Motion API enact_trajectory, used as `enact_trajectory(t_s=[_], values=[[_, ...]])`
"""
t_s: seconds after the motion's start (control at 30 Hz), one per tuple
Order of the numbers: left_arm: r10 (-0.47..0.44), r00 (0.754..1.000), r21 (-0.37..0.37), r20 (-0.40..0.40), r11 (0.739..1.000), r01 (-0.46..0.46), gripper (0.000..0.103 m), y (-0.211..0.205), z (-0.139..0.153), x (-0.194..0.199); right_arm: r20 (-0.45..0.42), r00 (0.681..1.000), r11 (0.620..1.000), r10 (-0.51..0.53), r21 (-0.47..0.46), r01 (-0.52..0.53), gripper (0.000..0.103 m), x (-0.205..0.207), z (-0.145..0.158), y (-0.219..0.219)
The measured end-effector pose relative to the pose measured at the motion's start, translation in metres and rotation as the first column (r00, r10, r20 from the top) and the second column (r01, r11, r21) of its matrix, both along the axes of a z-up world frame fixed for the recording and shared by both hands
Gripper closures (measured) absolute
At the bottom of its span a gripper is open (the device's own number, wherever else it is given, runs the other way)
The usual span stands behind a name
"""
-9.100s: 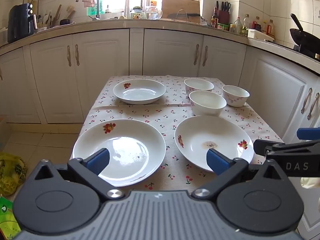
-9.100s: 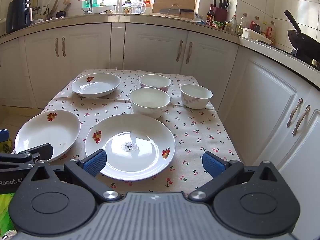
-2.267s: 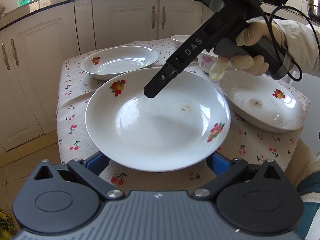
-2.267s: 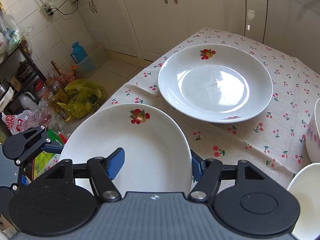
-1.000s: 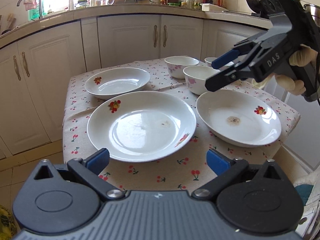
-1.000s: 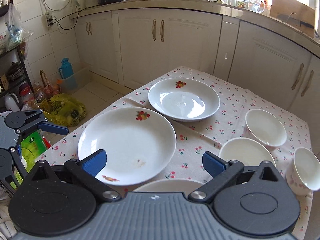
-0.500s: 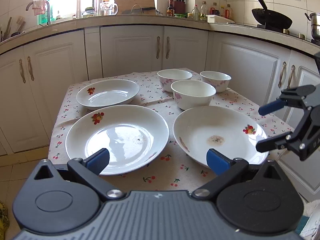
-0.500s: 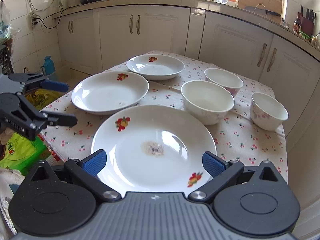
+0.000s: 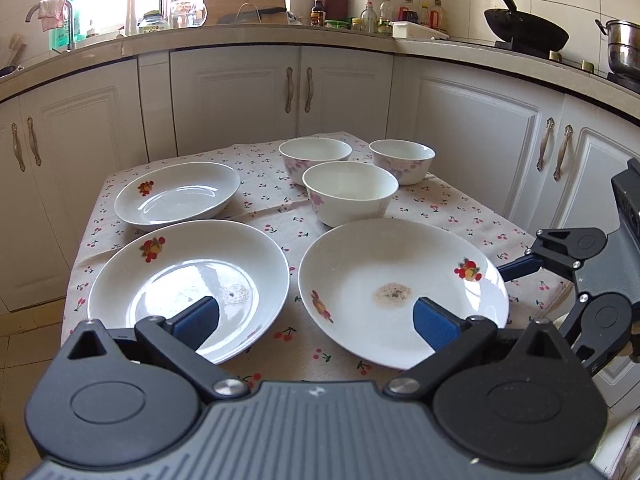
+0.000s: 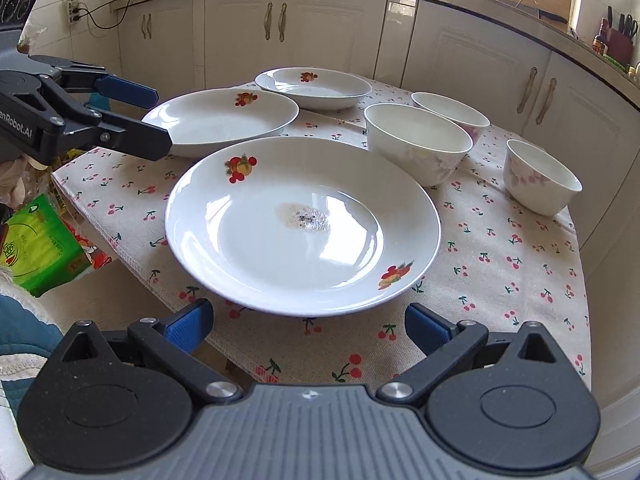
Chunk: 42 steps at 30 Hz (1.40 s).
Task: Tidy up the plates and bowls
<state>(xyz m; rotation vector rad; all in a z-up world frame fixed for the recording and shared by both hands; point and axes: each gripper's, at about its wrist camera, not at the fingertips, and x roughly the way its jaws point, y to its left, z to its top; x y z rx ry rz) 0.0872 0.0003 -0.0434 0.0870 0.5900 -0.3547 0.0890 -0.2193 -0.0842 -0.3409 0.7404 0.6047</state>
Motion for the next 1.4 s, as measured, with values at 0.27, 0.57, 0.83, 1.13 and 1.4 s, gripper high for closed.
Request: enact_trajectory(t_s=[0.27, 0.57, 0.83, 1.13, 1.4], values=[[-0.048, 0.998, 0.042, -0.031, 0.998, 0.049, 0.001, -0.010, 0.007, 0.025, -0.033, 0.999, 0.998, 0.000, 0.058, 0.002, 0.000, 0.013, -0.007, -0.002], [-0.140, 0.986, 0.003, -0.095, 0.990, 0.141, 0.001, -0.020, 0.011, 0.056, -0.014, 1.000, 0.997, -0.012, 0.075, 0.013, 0.000, 0.011, -0.009, -0.003], [-0.221, 0.972, 0.032, -0.085, 0.974, 0.224, 0.001, -0.036, 0.015, 0.077, -0.020, 1.000, 0.997, -0.021, 0.072, 0.022, 0.000, 0.011, -0.009, -0.002], [-0.352, 0.930, 0.090, -0.106, 0.928, 0.361, 0.001, -0.059, 0.012, 0.096, 0.053, 0.998, 0.992, -0.019, 0.124, 0.012, 0.000, 0.001, -0.016, -0.009], [-0.430, 0.881, 0.121, -0.198, 0.881, 0.457, 0.001, -0.067, 0.000, 0.119, 0.065, 0.998, 0.991, -0.027, 0.133, 0.019, 0.000, -0.001, -0.016, -0.008]])
